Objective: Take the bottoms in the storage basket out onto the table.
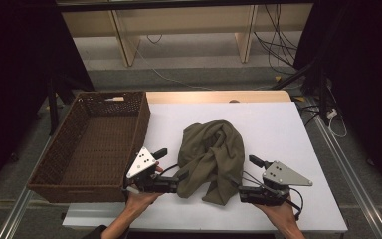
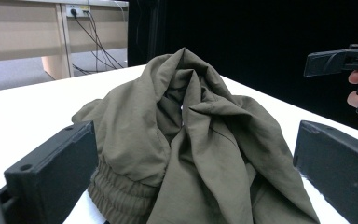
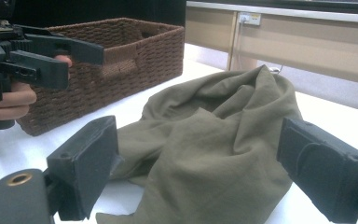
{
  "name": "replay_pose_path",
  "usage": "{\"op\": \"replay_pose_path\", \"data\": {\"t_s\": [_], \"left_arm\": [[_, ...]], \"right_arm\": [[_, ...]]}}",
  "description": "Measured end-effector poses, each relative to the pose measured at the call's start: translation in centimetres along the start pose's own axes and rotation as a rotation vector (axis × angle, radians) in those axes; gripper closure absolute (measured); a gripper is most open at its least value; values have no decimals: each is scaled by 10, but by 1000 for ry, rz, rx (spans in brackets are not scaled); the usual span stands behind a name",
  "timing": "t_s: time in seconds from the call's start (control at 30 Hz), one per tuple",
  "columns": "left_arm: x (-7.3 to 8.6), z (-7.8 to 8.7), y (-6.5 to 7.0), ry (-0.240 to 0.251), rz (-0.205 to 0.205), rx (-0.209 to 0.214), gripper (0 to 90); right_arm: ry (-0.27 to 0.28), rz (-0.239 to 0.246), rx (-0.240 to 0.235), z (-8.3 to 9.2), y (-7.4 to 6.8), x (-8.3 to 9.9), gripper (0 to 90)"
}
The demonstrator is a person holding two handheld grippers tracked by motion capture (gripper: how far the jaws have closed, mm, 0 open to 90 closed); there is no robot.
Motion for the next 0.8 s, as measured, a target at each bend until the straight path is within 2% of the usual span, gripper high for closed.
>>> {"op": "replay_pose_path", "data": {"t_s": [0.1, 0.27, 0.47, 0.8], "left_arm": [[0, -1, 1, 5, -26, -9, 0], [-1, 0, 3, 18, -42, -12, 0], [-2, 0, 0, 30, -13, -11, 0], [-2, 1, 1, 36, -21, -8, 0]], "right_arm": [[0, 2, 0, 0, 0, 0, 136], [2, -3, 0, 1, 0, 0, 136], [0, 0, 1, 1, 1, 0, 137], [2, -1, 3, 1, 1, 0, 137]]}}
Point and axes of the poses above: each handheld gripper's, and its own axes: z roughly backward along the jaws, x roughly out of its underside, y roughly to its right, the point moved 1 cm from there along -z, roughly forward along the jaws
